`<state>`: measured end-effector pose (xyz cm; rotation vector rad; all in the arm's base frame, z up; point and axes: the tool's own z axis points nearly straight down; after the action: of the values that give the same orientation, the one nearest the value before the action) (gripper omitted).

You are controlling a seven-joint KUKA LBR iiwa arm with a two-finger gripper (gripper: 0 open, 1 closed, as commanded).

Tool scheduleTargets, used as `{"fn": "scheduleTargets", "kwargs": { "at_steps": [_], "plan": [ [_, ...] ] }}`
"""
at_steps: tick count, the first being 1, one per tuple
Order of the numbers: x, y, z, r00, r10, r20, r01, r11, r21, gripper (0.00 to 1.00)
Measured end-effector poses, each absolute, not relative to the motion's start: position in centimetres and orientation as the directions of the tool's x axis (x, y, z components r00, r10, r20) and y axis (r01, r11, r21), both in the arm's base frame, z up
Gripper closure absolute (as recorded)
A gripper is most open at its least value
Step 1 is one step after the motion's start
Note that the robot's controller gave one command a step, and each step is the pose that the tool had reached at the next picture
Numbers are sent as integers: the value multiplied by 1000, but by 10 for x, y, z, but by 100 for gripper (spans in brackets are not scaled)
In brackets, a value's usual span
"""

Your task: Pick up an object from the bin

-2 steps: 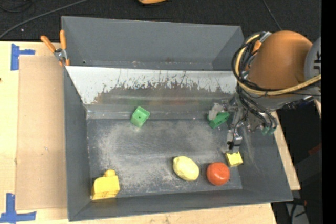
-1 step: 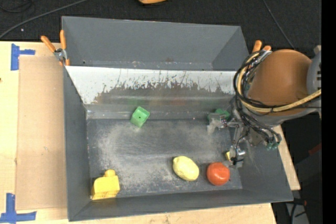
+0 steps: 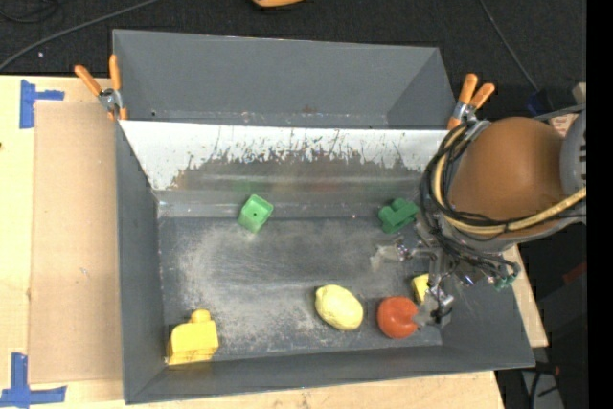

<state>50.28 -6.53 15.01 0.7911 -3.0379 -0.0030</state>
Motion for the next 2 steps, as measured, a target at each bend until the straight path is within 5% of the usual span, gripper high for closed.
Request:
{"fn": "scheduleTargets", "kwargs": {
  "at_steps": [2],
  "plan": [
    [482,-62,110,-855,-519,3,-519,855,3,0]
  ]
}}
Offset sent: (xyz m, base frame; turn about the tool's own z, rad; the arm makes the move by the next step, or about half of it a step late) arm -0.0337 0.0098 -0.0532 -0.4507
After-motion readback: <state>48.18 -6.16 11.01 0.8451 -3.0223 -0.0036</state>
